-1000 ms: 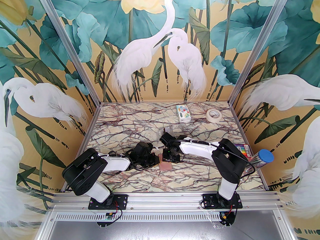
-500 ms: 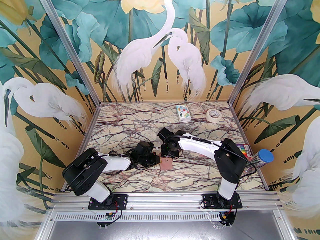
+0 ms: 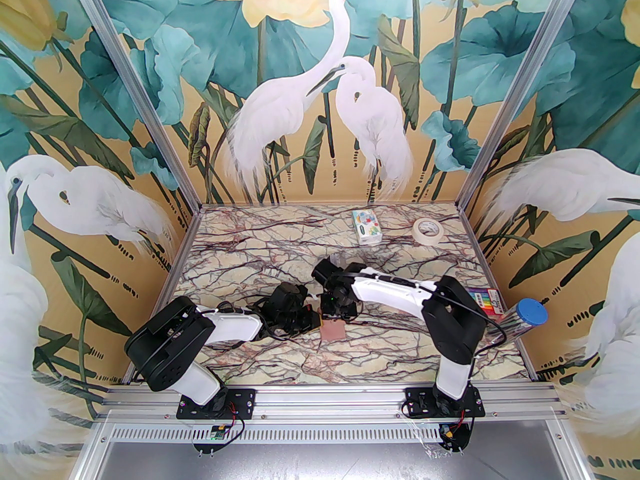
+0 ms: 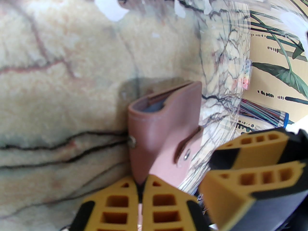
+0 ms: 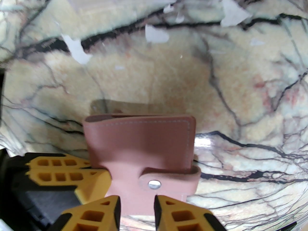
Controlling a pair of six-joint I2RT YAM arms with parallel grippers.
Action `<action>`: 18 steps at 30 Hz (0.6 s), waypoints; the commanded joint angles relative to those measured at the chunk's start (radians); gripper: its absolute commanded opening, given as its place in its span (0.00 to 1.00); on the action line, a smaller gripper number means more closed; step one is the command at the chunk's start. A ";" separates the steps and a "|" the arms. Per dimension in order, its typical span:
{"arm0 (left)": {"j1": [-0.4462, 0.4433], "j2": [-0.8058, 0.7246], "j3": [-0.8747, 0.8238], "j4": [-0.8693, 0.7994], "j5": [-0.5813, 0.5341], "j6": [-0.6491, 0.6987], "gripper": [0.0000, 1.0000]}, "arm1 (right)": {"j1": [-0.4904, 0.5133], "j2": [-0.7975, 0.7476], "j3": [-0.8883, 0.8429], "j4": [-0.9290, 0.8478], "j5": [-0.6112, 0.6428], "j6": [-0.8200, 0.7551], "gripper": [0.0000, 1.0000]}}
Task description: Put the credit cards into the card holder
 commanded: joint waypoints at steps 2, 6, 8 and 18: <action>-0.007 0.009 0.003 -0.049 -0.036 0.014 0.00 | 0.007 0.036 0.010 -0.006 0.011 -0.010 0.30; -0.006 0.007 0.003 -0.058 -0.040 0.022 0.00 | 0.006 0.045 0.005 -0.013 0.029 -0.012 0.30; -0.007 0.010 0.005 -0.059 -0.042 0.023 0.00 | 0.007 0.050 0.006 -0.012 0.029 -0.015 0.30; -0.007 0.016 0.008 -0.058 -0.037 0.024 0.00 | 0.007 0.096 0.018 -0.025 0.041 -0.027 0.31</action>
